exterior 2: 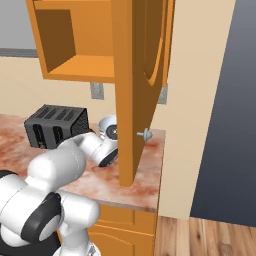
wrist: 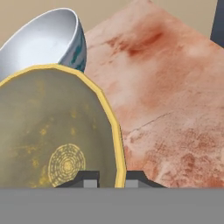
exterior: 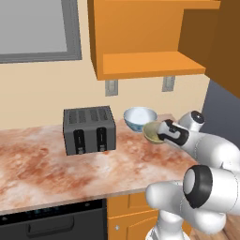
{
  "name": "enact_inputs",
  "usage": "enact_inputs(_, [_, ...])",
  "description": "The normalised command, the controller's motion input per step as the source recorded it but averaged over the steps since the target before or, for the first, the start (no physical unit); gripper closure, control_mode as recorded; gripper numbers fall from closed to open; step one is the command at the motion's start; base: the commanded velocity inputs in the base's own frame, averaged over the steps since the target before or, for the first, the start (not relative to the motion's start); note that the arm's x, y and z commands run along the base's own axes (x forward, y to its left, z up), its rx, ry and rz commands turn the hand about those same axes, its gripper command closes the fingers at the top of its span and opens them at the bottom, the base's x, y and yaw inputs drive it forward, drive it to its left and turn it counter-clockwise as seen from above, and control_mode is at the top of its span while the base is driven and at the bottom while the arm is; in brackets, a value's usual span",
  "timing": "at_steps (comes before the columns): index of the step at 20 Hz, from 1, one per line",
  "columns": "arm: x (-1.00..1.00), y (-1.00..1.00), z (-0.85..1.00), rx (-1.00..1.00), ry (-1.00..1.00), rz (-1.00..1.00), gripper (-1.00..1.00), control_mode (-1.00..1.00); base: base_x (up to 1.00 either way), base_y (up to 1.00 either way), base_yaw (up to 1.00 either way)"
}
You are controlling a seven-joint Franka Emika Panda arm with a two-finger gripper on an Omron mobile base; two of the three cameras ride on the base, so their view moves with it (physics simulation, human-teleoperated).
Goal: Pick up the bowls on the counter and stack them on top of one another in the open cabinet. Place the smaller bowl on top of the larger bowl.
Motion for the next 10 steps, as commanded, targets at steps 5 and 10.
enact_inputs(5, [0.0, 0.0, 0.34, 0.06, 0.01, -0.01, 1.0, -1.0, 0.0, 0.0, 0.0])
enact_inputs(10, [0.0, 0.0, 0.34, 0.08, 0.01, 0.0, 1.0, -1.0, 0.0, 0.0, 0.0])
